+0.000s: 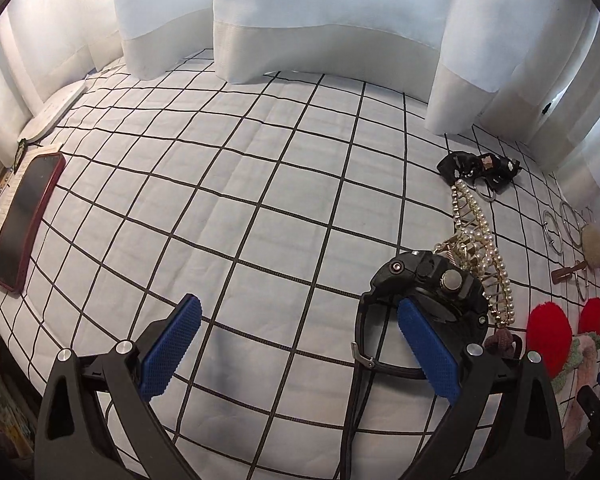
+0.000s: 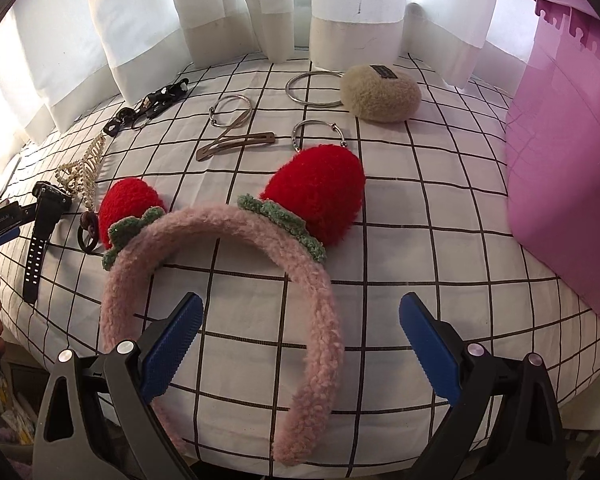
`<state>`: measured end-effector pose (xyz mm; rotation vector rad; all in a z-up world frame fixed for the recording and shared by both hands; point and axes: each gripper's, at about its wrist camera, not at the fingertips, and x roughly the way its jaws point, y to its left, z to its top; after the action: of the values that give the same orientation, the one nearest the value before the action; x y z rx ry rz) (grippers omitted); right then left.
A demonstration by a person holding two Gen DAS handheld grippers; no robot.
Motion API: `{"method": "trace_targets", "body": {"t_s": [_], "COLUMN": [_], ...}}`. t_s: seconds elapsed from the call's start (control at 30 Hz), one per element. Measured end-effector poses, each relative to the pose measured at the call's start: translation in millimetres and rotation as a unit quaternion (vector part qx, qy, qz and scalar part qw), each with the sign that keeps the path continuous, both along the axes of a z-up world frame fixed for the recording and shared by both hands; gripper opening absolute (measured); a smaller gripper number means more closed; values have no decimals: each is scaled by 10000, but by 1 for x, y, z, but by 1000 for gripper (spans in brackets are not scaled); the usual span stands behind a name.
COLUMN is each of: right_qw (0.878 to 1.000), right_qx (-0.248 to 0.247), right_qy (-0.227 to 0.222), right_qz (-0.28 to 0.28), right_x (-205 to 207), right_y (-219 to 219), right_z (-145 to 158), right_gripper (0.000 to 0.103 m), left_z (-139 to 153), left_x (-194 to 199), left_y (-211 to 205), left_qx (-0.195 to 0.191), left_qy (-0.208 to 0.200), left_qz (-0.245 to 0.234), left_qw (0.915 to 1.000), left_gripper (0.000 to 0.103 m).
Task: Organize jewelry
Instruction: 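Grasp the black watch with the left gripper while the right gripper grasps the pink headband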
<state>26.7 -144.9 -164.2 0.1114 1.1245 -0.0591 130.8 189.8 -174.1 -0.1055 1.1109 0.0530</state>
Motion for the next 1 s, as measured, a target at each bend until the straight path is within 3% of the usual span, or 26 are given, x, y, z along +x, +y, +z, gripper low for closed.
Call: {"method": "trace_targets", "body": {"t_s": [0.2,0.4,0.77,0.9,1.0], "right_qw": [9996,9992,9983,9993,9994], "right_qx": [-260,-359,-280,-263,-259], "right_qy": [72,107,-491,-263,-213], "right_qz": [39,-104,-114,-96,-22], "right_x": [9,15,12,17,17], "right_y": [6,3,-2,-3,-1], "right_z": [-10,-24,-28,-28,-28], "right_gripper": [94,94,95,94,93], "left_z": [-13,-16,-15,-14,-12], "left_x": [6,5,-2,-4,-5], "left_y": [-5,-11,-13,-13,-14], "left_qx": [72,322,343,344,332], "left_qy": [74,-132,-523,-488,-461], "left_qz": [-287,-396,-323,-330,-374], "left_qw": [9995,9986,9975,9977,9977], "left_gripper": [97,98,98,97,90]}}
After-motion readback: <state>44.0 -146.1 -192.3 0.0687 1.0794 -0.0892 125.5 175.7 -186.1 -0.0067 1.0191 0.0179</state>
